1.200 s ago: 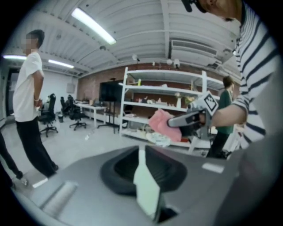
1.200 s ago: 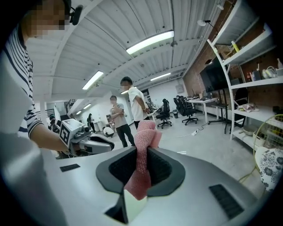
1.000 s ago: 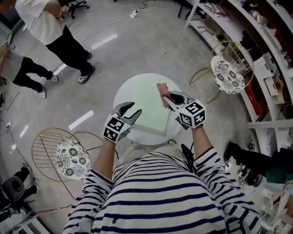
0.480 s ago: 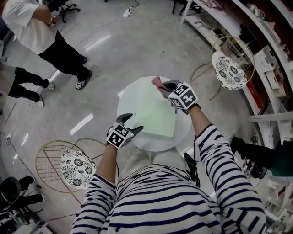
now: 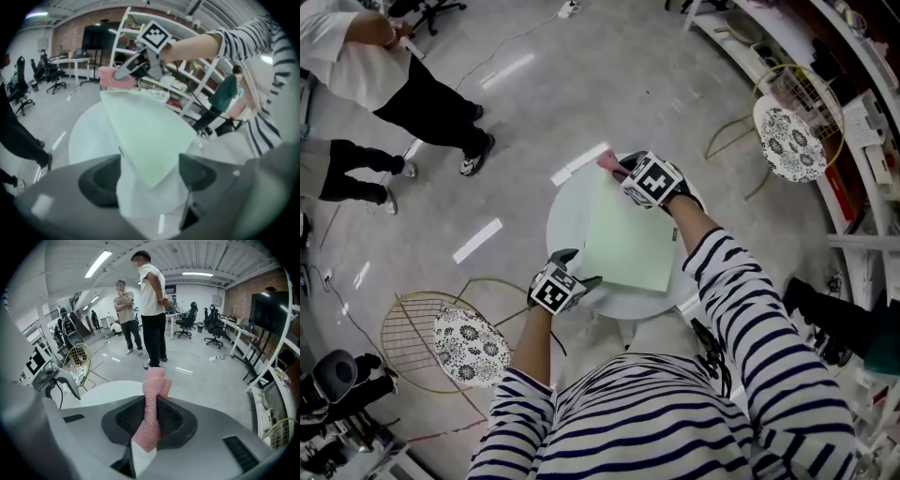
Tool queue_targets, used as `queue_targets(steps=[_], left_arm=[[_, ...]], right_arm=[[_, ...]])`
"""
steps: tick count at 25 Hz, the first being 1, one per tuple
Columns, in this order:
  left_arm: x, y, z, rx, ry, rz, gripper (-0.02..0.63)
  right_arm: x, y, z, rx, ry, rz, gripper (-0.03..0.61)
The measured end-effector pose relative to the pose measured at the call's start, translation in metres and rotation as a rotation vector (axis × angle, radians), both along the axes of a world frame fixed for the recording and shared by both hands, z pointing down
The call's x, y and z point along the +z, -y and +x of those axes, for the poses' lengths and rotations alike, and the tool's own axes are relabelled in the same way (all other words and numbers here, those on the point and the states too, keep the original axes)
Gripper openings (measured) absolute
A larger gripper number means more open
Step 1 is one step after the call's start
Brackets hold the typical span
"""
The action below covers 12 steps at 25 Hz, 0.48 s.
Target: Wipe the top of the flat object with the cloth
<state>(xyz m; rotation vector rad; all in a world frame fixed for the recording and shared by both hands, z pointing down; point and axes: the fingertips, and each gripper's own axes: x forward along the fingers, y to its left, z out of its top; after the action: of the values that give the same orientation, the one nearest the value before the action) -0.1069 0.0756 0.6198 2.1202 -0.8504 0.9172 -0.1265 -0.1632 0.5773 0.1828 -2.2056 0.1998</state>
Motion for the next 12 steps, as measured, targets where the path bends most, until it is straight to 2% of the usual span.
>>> queue_targets(steps=[6, 9, 12], left_arm=[[0.009, 0.005, 0.006, 0.009, 0.006, -0.006, 0.376], [0.012, 0.006, 0.004, 0.001, 0.008, -0.014, 0.376], [0.013, 0.003, 0.002, 0.007, 0.006, -0.021, 0.376]], right_arm=[[0.024, 0.013, -0.005, -0.012, -0.099, 0.03, 0.048], [0.035, 0.002, -0.001, -0.05, -0.149, 0.034, 0.048], [0.036, -0.011, -0.002, -0.074, -0.155, 0.046, 0.048]])
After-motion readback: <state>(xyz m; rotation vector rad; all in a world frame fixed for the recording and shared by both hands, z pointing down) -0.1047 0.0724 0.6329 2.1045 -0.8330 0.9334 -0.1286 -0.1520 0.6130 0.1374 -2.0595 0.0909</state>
